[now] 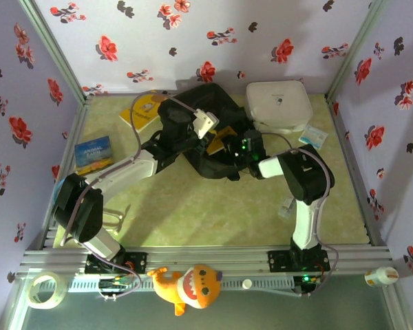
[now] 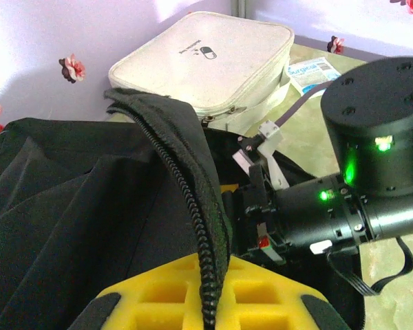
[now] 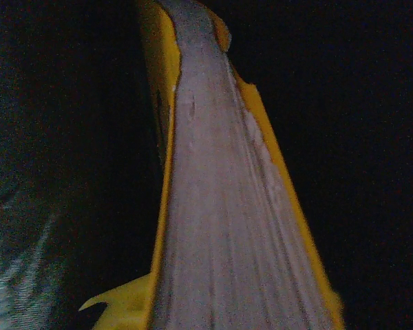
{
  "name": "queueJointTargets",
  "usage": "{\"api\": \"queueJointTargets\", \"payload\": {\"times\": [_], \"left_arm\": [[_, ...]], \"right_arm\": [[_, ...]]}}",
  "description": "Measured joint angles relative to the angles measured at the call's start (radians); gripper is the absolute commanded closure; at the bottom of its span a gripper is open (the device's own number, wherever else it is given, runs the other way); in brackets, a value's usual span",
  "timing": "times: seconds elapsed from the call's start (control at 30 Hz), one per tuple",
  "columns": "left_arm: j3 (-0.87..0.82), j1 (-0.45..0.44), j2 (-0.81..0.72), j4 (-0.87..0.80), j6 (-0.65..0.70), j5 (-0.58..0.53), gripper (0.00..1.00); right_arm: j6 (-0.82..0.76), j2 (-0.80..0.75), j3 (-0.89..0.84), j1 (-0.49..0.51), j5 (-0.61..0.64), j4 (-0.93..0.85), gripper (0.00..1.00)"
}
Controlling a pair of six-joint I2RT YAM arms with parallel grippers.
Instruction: Pack the student bag
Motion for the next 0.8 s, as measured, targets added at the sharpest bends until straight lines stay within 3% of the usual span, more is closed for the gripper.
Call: {"api": "queueJointTargets", "payload": {"times": [0.4, 0.67, 0.8], "left_arm": [[-0.004, 0.018, 0.0, 0.028, -0.003, 0.015, 1.0], [-0.004, 0.019, 0.0, 0.068, -0.007, 0.037, 1.0], [-0.009, 0.023, -0.002, 0.071, -0.016, 0.045, 1.0]], "right_arm": [[-0.002, -0.167, -0.042, -0.014, -0.25, -0.066, 0.87], [-0.014, -0.238, -0.078, -0.014, -0.282, 0.001, 0.86], [-0.087, -0.235, -0.069, -0.016, -0.258, -0.074, 0.85]]}}
